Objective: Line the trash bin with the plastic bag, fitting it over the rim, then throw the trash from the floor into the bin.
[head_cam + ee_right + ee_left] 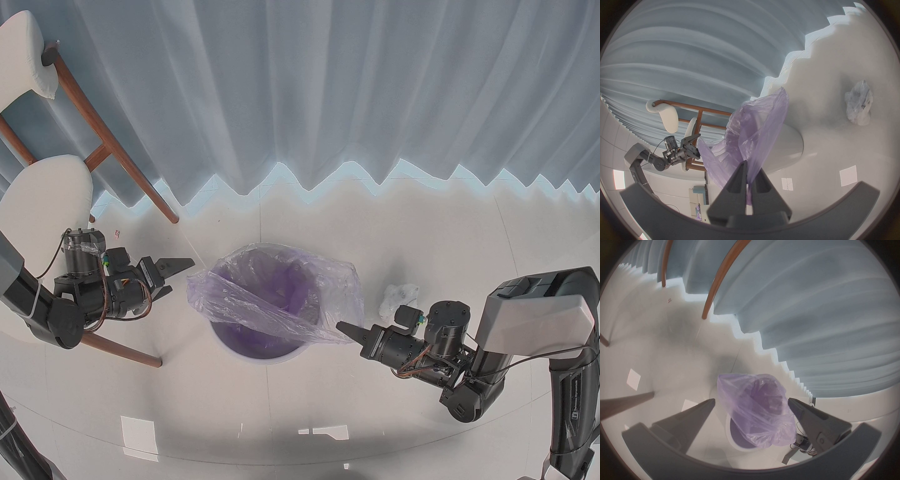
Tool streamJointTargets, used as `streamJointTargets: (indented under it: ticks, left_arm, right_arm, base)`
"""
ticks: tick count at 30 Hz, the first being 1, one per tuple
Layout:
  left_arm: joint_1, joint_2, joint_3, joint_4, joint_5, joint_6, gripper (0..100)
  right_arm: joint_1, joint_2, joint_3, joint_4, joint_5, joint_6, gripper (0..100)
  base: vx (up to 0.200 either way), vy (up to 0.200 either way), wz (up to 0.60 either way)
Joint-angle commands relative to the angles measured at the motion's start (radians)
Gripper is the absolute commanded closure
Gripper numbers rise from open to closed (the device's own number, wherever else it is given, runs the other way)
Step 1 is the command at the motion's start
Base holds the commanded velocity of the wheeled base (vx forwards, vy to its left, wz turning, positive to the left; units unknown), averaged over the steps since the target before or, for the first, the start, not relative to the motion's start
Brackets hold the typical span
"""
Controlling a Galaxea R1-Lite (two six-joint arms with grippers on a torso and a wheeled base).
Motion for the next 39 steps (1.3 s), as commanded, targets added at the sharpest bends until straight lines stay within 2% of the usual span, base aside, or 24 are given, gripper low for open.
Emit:
streamJointTargets:
  ticks: [1,5,11,17,18,27,32,39]
  left_arm:
    - [-0.039,-0.003,-0.043,0.091,-0.001,-0.008,0]
    - [-0.081,0.002,-0.079,0.164,0.003,-0.009,0]
    - [-0.119,0.059,-0.140,0.167,0.023,-0.011,0]
    - [-0.141,0.088,-0.143,0.167,0.060,-0.011,0]
    - [-0.141,0.089,-0.140,0.166,0.066,-0.009,100]
    - [-0.127,0.045,-0.080,0.157,0.068,0.005,100]
    - [-0.116,-0.004,0.007,0.166,0.068,0.069,100]
    - [-0.079,0.010,0.067,0.154,0.097,0.146,100]
  right_arm:
    - [0.006,0.002,0.003,-0.002,-0.001,-0.001,100]
    - [0.004,0.002,0.003,-0.002,-0.009,-0.001,100]
    - [0.006,0.002,0.008,-0.003,-0.016,-0.002,100]
    - [0.004,0.004,0.003,-0.002,-0.016,-0.002,100]
    - [0.004,0.006,0.000,-0.002,-0.016,-0.002,100]
    - [0.001,0.022,0.006,-0.022,-0.018,-0.008,100]
    - [0.001,0.041,0.032,-0.032,-0.053,-0.067,100]
    - [0.009,0.041,0.071,-0.032,-0.055,-0.068,100]
  base:
    - [0.000,0.000,0.00]
    - [0.000,0.000,0.00]
    - [0.000,0.000,0.00]
    - [0.000,0.000,0.00]
    - [0.000,0.000,0.00]
    - [0.000,0.000,0.00]
    - [0.000,0.000,0.00]
    - [0.000,0.000,0.00]
